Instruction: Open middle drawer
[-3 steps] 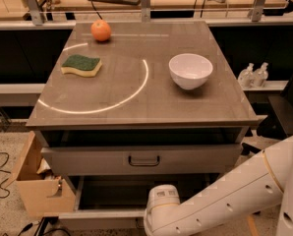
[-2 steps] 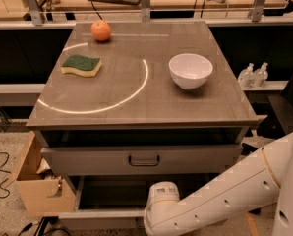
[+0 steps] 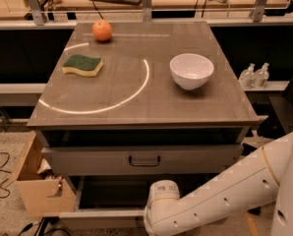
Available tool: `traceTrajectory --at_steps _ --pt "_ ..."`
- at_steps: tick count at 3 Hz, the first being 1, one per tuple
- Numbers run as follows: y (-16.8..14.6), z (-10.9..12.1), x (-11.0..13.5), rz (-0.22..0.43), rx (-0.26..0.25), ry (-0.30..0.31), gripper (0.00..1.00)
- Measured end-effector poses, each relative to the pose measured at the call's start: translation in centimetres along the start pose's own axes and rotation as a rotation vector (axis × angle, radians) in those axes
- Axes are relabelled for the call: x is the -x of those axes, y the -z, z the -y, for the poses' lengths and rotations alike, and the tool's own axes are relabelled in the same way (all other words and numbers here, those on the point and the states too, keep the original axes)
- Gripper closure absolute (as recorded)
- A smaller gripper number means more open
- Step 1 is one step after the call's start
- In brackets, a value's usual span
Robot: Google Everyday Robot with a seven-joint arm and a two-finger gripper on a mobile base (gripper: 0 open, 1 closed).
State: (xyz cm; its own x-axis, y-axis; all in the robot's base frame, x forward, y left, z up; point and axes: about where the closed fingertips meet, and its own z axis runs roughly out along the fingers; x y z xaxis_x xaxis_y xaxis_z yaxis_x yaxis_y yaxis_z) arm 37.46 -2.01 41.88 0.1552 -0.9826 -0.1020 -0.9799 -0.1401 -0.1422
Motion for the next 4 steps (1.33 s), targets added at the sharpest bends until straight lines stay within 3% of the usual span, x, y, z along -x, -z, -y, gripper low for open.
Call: traceTrajectory --at_steps 4 --pt "0.82 0.46 -0.24 -0.016 0.002 0.009 1.0"
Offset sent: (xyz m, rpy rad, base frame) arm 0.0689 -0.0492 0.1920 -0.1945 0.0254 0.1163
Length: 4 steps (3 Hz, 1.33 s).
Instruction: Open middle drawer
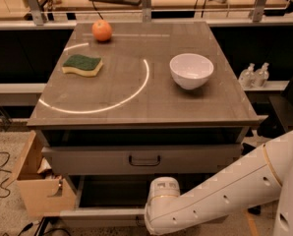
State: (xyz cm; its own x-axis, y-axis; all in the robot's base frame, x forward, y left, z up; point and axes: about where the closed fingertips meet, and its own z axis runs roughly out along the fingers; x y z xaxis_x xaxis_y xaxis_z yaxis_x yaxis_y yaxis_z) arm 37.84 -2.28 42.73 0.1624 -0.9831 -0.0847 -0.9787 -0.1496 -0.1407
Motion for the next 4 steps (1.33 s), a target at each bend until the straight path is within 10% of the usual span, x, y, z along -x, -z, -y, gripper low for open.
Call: traceTrajectory --at_steps 2,4 --pt "1.5 0.6 -0.2 -0.022 0.0 0.008 1.0" --pt "10.8 4.7 -1.7 -0.131 0.002 0.047 1.0"
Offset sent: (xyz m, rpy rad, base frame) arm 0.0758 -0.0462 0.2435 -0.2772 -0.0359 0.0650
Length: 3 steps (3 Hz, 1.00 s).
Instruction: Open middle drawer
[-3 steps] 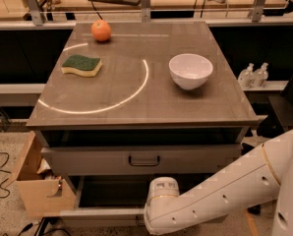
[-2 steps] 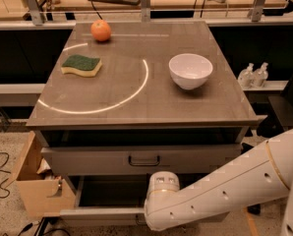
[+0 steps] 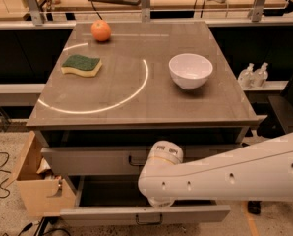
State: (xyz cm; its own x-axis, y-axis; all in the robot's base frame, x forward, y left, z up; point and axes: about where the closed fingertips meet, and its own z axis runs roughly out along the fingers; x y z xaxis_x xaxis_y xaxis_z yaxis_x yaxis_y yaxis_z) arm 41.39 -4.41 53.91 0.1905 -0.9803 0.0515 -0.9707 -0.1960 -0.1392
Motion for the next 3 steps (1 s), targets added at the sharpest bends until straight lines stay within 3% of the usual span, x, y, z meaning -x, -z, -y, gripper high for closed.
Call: traceTrajectory --at_steps 1,2,3 --pt "5.0 2.2 -2.0 -0.07 -0.011 0.025 1.0" --pt "8.0 2.4 -3.4 -0.14 -0.053 0.044 1.0" --pt "9.1 -0.4 -5.3 -0.191 -0.08 -0.042 1.0"
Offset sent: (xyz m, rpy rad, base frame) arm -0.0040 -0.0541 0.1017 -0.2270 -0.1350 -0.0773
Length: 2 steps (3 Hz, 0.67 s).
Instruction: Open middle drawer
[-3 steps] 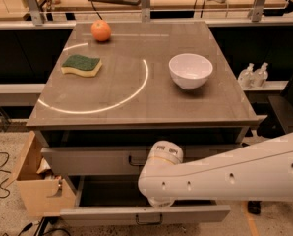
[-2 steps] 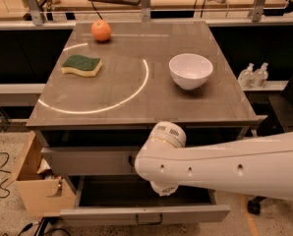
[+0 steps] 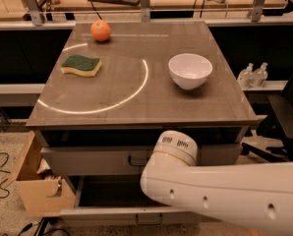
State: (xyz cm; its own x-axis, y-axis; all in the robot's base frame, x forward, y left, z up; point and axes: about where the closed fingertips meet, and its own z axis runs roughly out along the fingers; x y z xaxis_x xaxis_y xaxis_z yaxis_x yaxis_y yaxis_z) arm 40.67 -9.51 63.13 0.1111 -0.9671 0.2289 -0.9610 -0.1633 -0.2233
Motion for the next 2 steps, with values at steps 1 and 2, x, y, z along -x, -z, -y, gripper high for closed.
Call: traceTrajectory --at_steps 1,2 --pt "-0.97 -4.08 -3.21 -0.008 -0.024 -0.124 1.0" --pt "-0.99 -4.07 -3.21 -0.008 -0.024 -0.124 1.0"
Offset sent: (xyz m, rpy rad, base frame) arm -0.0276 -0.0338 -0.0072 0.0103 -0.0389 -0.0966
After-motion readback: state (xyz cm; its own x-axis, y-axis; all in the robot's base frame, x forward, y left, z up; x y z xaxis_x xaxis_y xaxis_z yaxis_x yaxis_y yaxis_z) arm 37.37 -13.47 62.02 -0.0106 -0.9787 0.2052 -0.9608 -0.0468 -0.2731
